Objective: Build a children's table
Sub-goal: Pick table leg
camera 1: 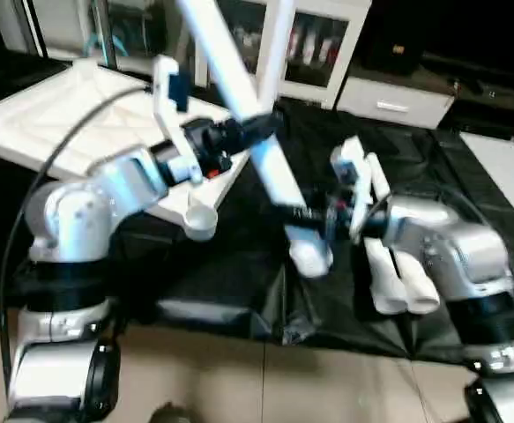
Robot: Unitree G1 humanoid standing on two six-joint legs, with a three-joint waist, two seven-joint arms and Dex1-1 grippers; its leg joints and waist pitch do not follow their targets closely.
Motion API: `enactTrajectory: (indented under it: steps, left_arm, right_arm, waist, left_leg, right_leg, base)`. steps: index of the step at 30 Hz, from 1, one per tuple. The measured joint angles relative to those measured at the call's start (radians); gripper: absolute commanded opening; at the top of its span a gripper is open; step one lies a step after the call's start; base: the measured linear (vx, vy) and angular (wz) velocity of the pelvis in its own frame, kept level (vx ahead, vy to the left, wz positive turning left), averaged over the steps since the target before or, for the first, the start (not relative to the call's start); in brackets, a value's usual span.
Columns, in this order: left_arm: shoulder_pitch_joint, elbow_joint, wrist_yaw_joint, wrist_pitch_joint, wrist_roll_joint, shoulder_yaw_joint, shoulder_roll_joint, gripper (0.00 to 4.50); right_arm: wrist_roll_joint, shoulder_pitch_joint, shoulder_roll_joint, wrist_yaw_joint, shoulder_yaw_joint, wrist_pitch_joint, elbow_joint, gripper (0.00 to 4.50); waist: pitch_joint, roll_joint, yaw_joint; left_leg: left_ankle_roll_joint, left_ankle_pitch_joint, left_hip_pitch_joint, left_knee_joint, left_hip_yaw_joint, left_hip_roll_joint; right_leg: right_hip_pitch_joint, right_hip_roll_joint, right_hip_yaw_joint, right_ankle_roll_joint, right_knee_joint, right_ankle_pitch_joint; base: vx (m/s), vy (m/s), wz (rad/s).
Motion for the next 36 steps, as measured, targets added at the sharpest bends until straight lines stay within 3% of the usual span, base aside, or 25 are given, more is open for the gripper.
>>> enactTrajectory:
  steps: [5, 14, 15, 18, 20, 26, 32, 33, 36]
  left_arm:
    - [-0.006, 0.025, 0.147, -0.049, 0.038, 0.018, -0.108, 3.16]
    - [-0.048, 0.101, 0.248, -0.088, 0.048, 0.098, -0.137, 3.16]
    - [-0.053, 0.101, 0.256, -0.094, 0.048, 0.102, -0.138, 2.89]
    - [-0.058, 0.101, 0.273, -0.103, 0.039, 0.114, -0.149, 2.82]
    - [-0.059, 0.109, 0.283, -0.107, 0.036, 0.122, -0.157, 2.46]
    - [-0.061, 0.109, 0.296, -0.101, 0.018, 0.135, -0.167, 1.96]
    - [-0.062, 0.109, 0.303, -0.092, 0.005, 0.144, -0.173, 1.80]
    - [-0.062, 0.109, 0.302, -0.091, 0.003, 0.148, -0.173, 1.79]
    - [-0.060, 0.107, 0.290, -0.079, -0.002, 0.147, -0.158, 1.77]
  right_arm:
    - [-0.076, 0.002, 0.070, -0.105, 0.026, -0.088, -0.009, 1.86]
    - [-0.167, 0.015, 0.096, -0.174, 0.070, -0.154, -0.026, 1.84]
    - [-0.172, 0.015, 0.101, -0.183, 0.071, -0.165, -0.026, 1.84]
    - [-0.192, 0.015, 0.109, -0.205, 0.072, -0.186, -0.026, 1.84]
    - [-0.208, 0.015, 0.111, -0.210, 0.072, -0.194, -0.026, 1.84]
    - [-0.220, 0.015, 0.111, -0.210, 0.073, -0.206, -0.022, 1.84]
    - [-0.220, 0.015, 0.118, -0.210, 0.072, -0.216, -0.007, 1.84]
    - [-0.219, 0.015, 0.121, -0.210, 0.072, -0.216, -0.007, 2.40]
    - [-0.160, 0.012, 0.145, -0.200, 0.028, -0.199, -0.006, 2.62]
  waist:
    - [0.000, 0.000, -0.003]
    - [0.000, 0.001, -0.004]
    - [0.000, 0.001, -0.004]
    - [0.000, 0.001, -0.004]
    - [0.000, 0.001, -0.004]
    - [0.000, 0.001, -0.004]
    - [0.000, 0.001, -0.005]
    - [0.000, 0.001, -0.005]
    - [0.000, 0.001, -0.006]
  left_leg:
    - [0.000, 0.000, -0.001, 0.000, 0.000, 0.000]
    - [0.000, 0.000, -0.001, 0.000, 0.000, 0.000]
    - [0.000, 0.000, -0.001, 0.000, 0.000, 0.000]
    - [0.000, 0.000, -0.001, 0.000, 0.000, 0.000]
    - [0.000, 0.000, -0.001, 0.000, 0.000, 0.000]
    - [0.000, 0.000, -0.001, 0.000, 0.000, 0.000]
    - [0.000, 0.000, -0.001, 0.000, 0.000, 0.000]
    - [0.000, 0.000, -0.001, 0.000, 0.000, 0.000]
    - [0.000, 0.000, -0.001, 0.000, 0.000, 0.000]
  right_leg:
    - [-0.001, 0.000, 0.000, 0.001, -0.001, -0.001]
    - [-0.001, 0.000, 0.000, 0.002, -0.002, -0.002]
    - [-0.001, 0.000, 0.000, 0.002, -0.001, -0.002]
    - [-0.001, 0.000, 0.000, 0.002, -0.001, -0.002]
    - [-0.001, 0.000, 0.000, 0.002, -0.002, -0.002]
    - [-0.001, 0.000, 0.000, 0.002, -0.001, -0.001]
    - [-0.001, 0.000, 0.000, 0.002, -0.001, -0.001]
    - [-0.001, 0.000, 0.000, 0.002, -0.001, -0.001]
    - [-0.001, 0.000, 0.000, 0.002, -0.001, -0.001]
  base:
    - [0.000, 0.000, 0.00]
    - [0.000, 0.000, 0.00]
    - [0.000, 0.000, 0.00]
    - [0.000, 0.000, 0.00]
    - [0.000, 0.000, 0.00]
    - [0.000, 0.000, 0.00]
    - [0.000, 0.000, 0.00]
    - [0.000, 0.000, 0.00]
    - [0.000, 0.000, 0.00]
